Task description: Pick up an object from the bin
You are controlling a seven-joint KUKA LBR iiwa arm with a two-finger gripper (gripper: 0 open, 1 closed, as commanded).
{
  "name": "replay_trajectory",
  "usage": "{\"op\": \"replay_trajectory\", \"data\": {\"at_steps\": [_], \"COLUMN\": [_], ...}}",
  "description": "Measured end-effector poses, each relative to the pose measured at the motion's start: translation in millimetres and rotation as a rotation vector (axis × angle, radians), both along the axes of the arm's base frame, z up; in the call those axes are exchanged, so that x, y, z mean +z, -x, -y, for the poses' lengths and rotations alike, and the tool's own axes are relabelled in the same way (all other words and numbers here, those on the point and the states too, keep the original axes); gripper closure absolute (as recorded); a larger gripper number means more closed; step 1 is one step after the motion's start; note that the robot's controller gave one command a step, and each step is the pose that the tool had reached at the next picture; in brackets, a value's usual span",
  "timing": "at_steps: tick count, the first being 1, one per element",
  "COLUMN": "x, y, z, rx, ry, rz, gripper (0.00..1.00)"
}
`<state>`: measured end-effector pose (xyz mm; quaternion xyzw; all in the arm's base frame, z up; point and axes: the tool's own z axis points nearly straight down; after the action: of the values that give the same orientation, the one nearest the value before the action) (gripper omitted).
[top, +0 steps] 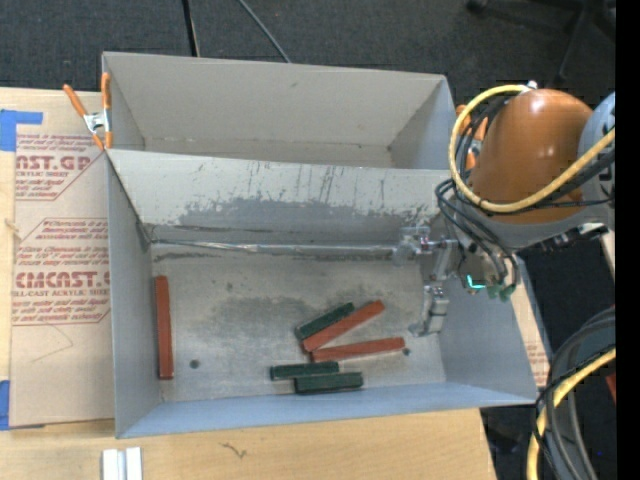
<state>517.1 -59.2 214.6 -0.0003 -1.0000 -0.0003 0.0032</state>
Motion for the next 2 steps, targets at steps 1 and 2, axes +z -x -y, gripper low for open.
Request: {"op": "replay_trajectory", "data": {"at_steps": [1,2], "x": [-132.9,-129.6], "y": [11.3,8.5], "z": [-42.0,-41.4], "rx": [0.383,0.38], "ry": [-0.003,-0.001], "rz": [0.003,0.012], "gripper": [0.0,1.0]}}
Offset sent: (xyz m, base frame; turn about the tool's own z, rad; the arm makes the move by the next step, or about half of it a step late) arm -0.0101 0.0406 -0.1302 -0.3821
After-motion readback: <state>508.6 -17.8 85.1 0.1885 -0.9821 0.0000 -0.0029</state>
